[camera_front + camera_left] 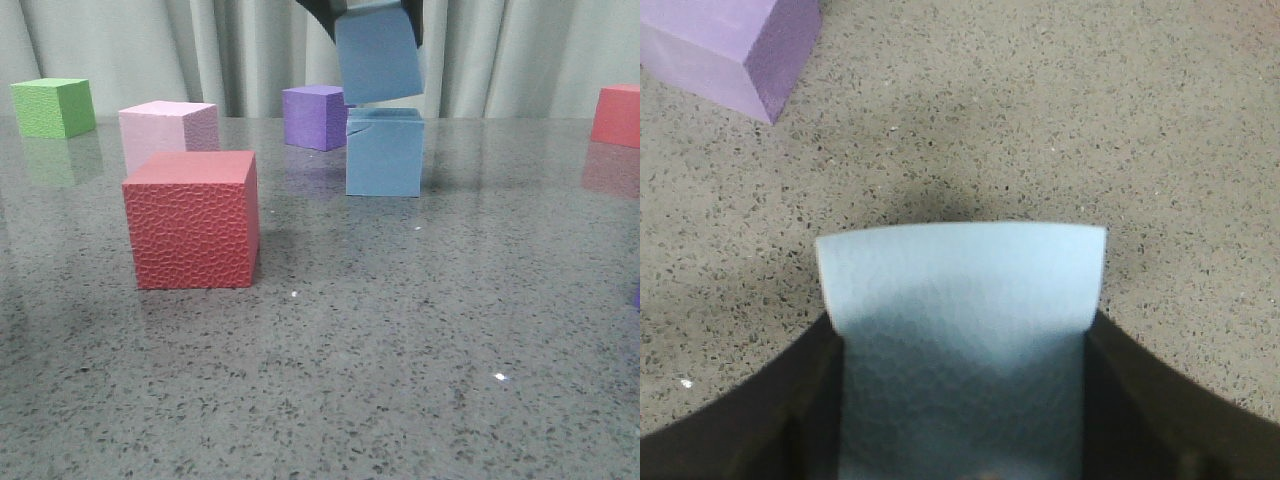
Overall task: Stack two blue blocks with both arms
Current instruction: 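Lower the held cube onto the top of the placed cube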
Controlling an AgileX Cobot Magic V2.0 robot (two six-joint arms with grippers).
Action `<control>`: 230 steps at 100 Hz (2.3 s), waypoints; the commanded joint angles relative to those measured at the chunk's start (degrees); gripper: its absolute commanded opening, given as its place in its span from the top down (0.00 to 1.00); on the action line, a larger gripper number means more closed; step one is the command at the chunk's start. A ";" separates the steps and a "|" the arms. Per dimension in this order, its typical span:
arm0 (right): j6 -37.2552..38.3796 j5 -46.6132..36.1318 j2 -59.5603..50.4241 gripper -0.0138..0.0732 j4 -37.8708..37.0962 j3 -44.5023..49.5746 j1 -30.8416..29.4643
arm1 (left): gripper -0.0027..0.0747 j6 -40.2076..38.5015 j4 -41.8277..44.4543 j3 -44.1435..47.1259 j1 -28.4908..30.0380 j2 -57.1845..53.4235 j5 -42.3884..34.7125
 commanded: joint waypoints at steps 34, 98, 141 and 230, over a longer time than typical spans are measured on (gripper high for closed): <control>-0.50 -3.83 0.11 0.10 -0.50 -1.33 -0.45 | 0.88 -0.22 0.72 -1.90 -0.54 -3.18 -2.23; -0.50 -3.83 0.11 0.10 -0.50 -1.33 -0.45 | 0.88 -0.22 0.81 -1.90 -0.54 -3.18 -1.36; -0.50 -3.83 0.11 0.10 -0.50 -1.33 -0.45 | 0.88 -0.22 0.14 -1.90 -0.74 -3.12 -2.08; -0.50 -3.10 0.11 0.10 -0.50 -1.33 -0.45 | 0.76 0.21 -0.54 -1.90 -0.89 -1.30 -1.52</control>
